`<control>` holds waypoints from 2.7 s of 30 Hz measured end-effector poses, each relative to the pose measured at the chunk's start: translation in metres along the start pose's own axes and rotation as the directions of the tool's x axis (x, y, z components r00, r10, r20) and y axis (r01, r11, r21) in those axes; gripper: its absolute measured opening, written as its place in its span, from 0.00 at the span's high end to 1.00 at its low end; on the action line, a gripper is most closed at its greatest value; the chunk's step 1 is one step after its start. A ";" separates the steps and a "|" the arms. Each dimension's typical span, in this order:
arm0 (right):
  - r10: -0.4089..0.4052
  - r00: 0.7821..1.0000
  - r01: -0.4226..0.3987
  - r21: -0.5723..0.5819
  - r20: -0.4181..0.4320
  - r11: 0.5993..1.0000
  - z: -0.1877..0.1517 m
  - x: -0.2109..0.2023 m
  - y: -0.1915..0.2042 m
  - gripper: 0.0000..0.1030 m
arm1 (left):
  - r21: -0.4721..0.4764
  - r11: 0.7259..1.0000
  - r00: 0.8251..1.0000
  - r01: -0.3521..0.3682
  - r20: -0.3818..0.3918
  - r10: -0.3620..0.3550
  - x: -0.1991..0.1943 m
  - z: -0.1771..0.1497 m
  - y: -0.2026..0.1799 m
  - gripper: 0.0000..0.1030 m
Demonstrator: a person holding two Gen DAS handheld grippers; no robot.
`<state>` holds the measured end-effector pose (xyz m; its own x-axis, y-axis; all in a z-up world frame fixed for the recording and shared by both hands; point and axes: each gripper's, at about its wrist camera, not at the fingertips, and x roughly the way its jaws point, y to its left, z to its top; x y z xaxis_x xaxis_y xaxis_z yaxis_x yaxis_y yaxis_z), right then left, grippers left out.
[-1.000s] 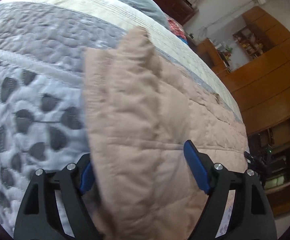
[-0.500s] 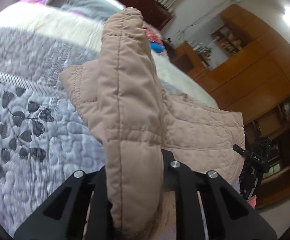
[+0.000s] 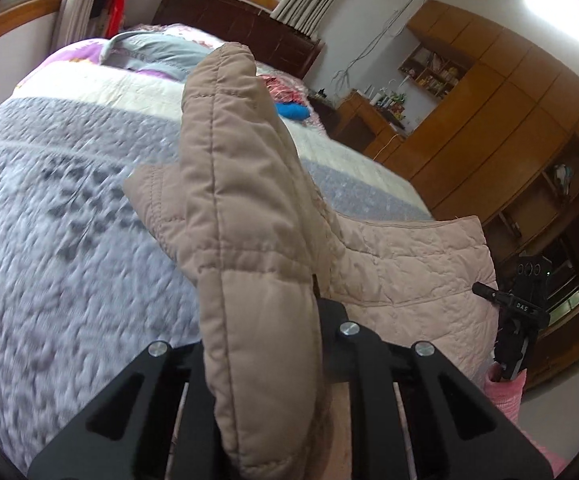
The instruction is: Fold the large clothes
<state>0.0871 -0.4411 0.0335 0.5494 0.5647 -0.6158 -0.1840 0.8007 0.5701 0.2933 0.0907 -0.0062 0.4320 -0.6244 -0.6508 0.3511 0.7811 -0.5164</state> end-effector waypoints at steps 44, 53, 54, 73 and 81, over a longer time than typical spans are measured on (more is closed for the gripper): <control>-0.294 0.949 0.279 -0.133 -0.115 0.951 -0.088 0.040 0.044 0.64 | 0.176 0.910 0.926 -0.375 0.031 0.376 0.018 -0.115 -0.058 0.51; -0.356 0.913 0.338 -0.120 -0.199 0.934 -0.105 0.087 0.016 0.67 | 0.253 0.884 0.908 -0.393 -0.049 0.417 0.077 -0.139 -0.044 0.49; -0.352 0.914 0.334 -0.117 -0.203 0.935 -0.106 0.090 0.013 0.67 | 0.257 0.882 0.906 -0.396 -0.047 0.421 0.077 -0.140 -0.043 0.49; -0.391 0.895 0.390 -0.051 -0.214 0.919 -0.112 0.017 0.006 0.67 | -0.195 0.859 0.875 -0.474 0.002 0.483 -0.054 -0.193 -0.010 0.41; -0.354 0.898 0.367 0.003 -0.262 0.930 -0.124 0.027 -0.013 0.67 | -0.449 0.859 0.956 -0.247 0.033 0.292 -0.043 -0.218 0.029 0.37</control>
<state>0.0032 -0.4116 -0.0580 0.3447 0.2760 -0.8972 0.0328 0.9517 0.3054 0.1033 0.1420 -0.1147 0.5428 -0.3693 -0.7543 -0.1776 0.8273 -0.5329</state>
